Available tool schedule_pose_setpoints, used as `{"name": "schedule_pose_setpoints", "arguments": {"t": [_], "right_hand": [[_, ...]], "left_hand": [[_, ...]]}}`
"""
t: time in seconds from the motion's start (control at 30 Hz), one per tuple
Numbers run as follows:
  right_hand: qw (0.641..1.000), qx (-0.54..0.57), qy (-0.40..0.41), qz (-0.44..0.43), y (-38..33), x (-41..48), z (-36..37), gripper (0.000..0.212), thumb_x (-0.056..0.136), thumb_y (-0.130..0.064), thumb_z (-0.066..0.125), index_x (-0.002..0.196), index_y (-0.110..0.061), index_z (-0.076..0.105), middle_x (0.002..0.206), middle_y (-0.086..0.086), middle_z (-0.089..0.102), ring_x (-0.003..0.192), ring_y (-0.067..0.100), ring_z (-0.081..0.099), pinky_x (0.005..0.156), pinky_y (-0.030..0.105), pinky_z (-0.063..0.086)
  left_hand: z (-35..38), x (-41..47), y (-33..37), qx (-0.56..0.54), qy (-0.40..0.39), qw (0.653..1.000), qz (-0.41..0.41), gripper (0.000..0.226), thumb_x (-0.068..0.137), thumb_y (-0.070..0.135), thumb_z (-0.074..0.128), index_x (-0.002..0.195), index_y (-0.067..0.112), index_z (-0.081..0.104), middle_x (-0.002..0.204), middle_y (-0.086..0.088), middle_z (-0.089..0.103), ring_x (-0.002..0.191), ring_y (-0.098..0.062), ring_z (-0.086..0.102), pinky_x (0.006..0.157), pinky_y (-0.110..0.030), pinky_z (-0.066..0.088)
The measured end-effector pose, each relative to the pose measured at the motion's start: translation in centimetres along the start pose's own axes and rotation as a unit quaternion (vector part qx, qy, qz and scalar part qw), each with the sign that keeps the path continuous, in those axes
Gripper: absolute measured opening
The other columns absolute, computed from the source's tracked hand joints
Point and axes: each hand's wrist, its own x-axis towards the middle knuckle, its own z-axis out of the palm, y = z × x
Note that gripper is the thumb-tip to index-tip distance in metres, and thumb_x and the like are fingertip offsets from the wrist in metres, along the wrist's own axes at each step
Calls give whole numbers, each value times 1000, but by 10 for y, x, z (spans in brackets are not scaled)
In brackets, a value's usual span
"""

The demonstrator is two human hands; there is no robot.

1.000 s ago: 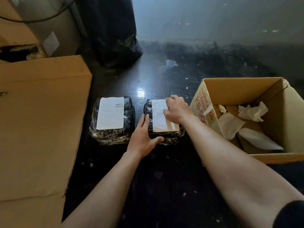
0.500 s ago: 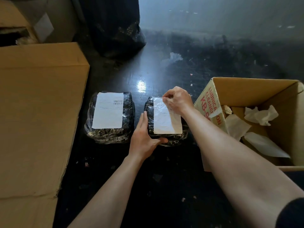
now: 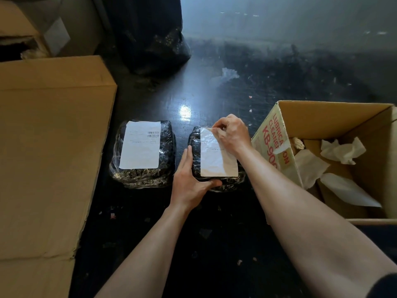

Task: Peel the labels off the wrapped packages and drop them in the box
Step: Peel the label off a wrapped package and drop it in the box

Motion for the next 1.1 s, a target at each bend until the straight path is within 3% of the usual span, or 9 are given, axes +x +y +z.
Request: {"name": "schedule_pose_setpoints", "arguments": {"t": [0.43, 0.57, 0.73, 0.97, 1.1], "right_hand": [[999, 30, 17, -19, -1, -10, 3, 12, 92, -21, 65, 85, -19, 75, 92, -7, 65, 100, 22, 52, 91, 54, 48], [999, 25, 13, -17, 2, -12, 0, 10, 93, -23, 67, 88, -19, 75, 91, -5, 66, 98, 22, 53, 89, 51, 49], [1000, 11, -9, -12, 1, -9, -3, 7, 92, -25, 69, 90, -21, 74, 92, -5, 66, 99, 21, 54, 90, 49, 49], [1000, -4, 6, -19, -3, -10, -4, 10, 93, -24, 67, 86, -23, 74, 89, -11, 62, 99, 20, 53, 90, 48, 44], [999, -22, 31, -25, -5, -17, -2, 13, 95, -26, 65, 86, -22, 75, 94, -9, 67, 101, 15, 48, 84, 37, 24]], "left_hand": [[1, 1, 4, 3, 12, 1000, -15, 136, 51, 50, 98, 161, 13, 26, 165, -4, 31, 152, -8, 26, 119, -15, 18], [-2, 2, 7, 21, 4, 1000, -5, 131, 52, 47, 98, 158, 20, 26, 156, 5, 39, 139, -7, 40, 105, -14, 28], [-4, 8, 7, 35, -31, 999, 16, 146, 54, 50, 97, 164, 24, 4, 171, 6, 12, 152, -2, 16, 116, -16, 16], [-3, 9, 4, 35, -30, 999, 6, 145, 54, 50, 97, 164, 22, 8, 171, 3, 13, 153, -4, 16, 115, -15, 14], [-2, 9, 4, 33, -29, 999, 2, 145, 54, 48, 98, 164, 21, 8, 171, 2, 14, 154, -4, 14, 116, -13, 12]]}}
